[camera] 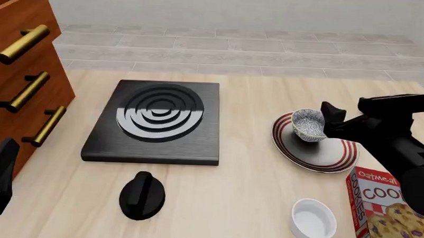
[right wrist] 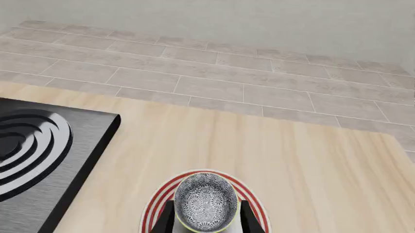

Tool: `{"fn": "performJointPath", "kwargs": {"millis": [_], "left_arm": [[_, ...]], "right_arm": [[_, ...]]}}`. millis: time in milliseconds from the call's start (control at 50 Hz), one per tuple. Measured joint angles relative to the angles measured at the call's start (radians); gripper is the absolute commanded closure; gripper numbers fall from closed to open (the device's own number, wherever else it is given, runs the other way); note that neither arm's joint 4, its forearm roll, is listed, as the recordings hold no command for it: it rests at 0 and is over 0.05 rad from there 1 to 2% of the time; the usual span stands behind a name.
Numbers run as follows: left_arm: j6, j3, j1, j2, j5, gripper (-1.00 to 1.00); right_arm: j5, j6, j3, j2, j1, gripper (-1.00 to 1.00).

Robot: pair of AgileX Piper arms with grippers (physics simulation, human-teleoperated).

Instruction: Pick the akita bowl on the stove and place it on the plate.

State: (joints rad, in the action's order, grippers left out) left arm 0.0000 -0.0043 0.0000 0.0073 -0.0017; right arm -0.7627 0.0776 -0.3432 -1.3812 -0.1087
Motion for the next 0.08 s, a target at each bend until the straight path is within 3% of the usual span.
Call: {"fn": "performJointPath", "kwargs": {"millis": [80], "left_arm": [[0.000,0.000,0.000,0.000,0.000,-1.00]], "right_arm": [[-0.015,0.001,0.003,0.005,-0.002,-1.00]]}}
